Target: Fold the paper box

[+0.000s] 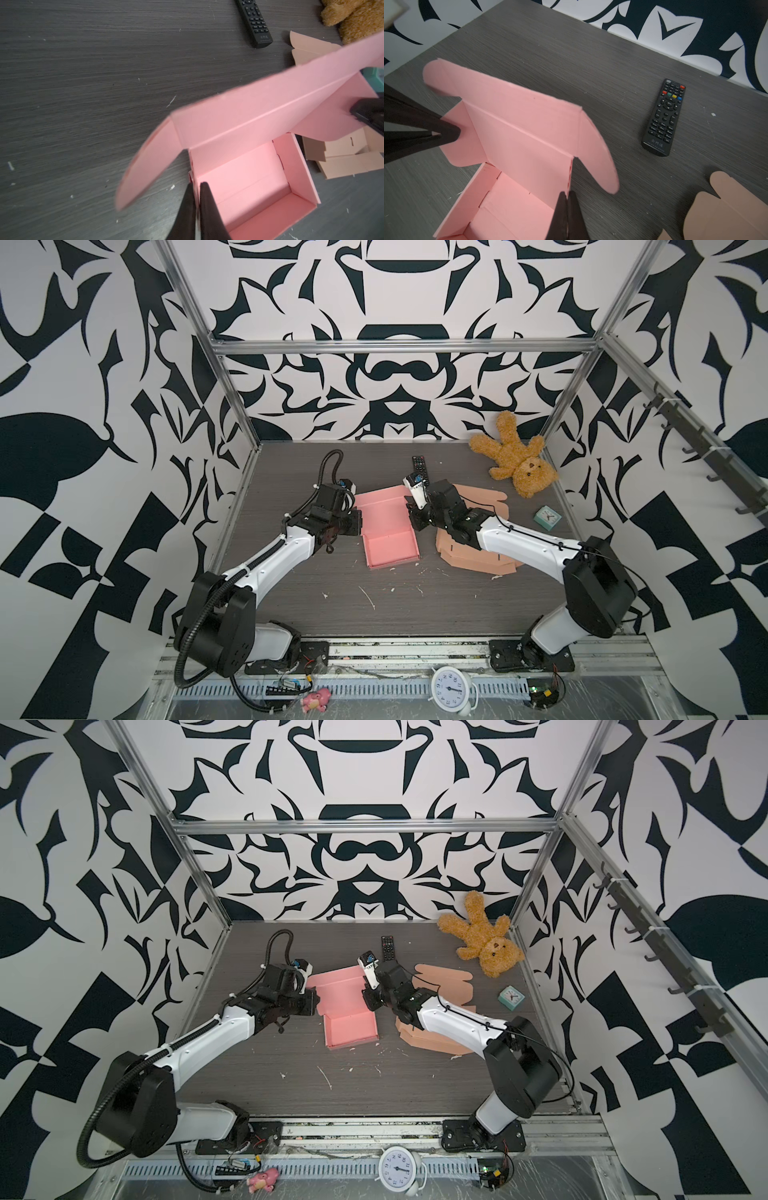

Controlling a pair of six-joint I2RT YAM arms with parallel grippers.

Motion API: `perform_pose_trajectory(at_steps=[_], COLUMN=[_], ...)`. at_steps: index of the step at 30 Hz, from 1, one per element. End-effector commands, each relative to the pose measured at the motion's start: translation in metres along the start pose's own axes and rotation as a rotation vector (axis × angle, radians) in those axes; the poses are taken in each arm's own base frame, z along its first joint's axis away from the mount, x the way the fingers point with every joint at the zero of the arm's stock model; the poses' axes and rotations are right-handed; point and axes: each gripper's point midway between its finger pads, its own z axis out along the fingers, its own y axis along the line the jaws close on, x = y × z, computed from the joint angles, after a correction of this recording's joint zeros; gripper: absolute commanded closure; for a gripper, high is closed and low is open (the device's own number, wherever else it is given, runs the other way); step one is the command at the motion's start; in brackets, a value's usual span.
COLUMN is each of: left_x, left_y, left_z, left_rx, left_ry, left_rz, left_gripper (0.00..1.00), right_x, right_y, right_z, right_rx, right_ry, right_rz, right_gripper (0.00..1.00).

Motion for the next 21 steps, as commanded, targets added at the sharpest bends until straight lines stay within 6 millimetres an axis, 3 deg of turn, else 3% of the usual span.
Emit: perform_pose_trajectory(at_steps=[1,6,21], left_x=[-0.036,-0.042,-0.031], left_y=[-0.01,-0.011,-0.011], left_z=[0.002,0.01,0.025], left_rx=[0.018,0.034,-0.05], left_ry=[-0.12,-0.182,-0.303], left_rz=[0.034,0.057,0.15], left_gripper=[0.9,0.89,0.87], right_x=[-0.027,-0.024,-0.016], right_y=[0.004,0.003,0.005], right_z=[0.003,0.019,0.022], right_rx=[-0.001,-0.001,-0.015], right_ry=[-0.049,-0.024,-0.056], right_rz=[-0.024,-0.033,-0.031], right_gripper=[1.0,1.0,0.98])
